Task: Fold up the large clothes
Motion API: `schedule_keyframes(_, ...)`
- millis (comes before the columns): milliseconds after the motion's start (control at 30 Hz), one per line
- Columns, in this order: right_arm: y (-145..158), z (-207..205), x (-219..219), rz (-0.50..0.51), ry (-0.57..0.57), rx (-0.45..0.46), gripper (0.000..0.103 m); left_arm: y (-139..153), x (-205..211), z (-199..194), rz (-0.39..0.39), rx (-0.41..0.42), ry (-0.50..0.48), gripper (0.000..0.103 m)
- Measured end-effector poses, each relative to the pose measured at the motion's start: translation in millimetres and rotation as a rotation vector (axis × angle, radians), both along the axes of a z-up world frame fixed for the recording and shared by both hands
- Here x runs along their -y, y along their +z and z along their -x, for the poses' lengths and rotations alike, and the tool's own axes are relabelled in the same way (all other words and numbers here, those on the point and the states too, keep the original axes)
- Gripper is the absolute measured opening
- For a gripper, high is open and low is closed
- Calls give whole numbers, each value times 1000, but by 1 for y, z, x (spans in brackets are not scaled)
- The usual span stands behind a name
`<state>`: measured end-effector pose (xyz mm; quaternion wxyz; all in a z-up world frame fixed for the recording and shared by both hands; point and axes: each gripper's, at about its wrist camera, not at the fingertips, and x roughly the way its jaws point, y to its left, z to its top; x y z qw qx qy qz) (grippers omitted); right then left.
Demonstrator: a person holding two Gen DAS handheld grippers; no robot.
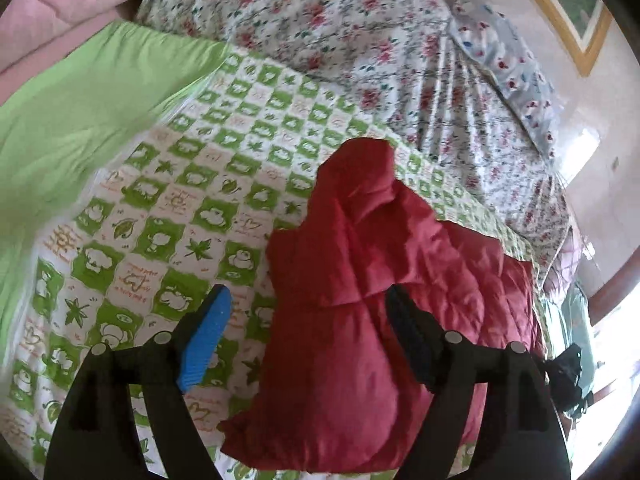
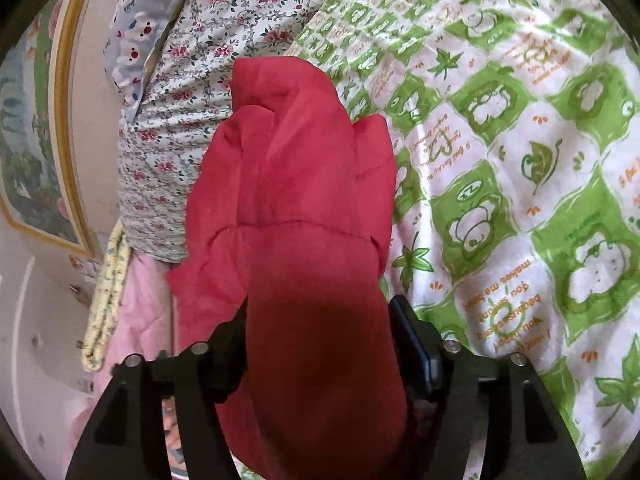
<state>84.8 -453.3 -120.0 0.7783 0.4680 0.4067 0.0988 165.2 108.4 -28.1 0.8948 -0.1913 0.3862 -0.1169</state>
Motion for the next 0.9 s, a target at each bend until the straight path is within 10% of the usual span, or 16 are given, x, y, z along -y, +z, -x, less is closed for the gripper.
schedule_keyframes(567,105,33,-32,633,-125,88,78,23,72,25,-105,54,-207,79)
schedule_keyframes(900,116,-11,-135,792,186,199,77,15,127,32,-166,57,-350,79)
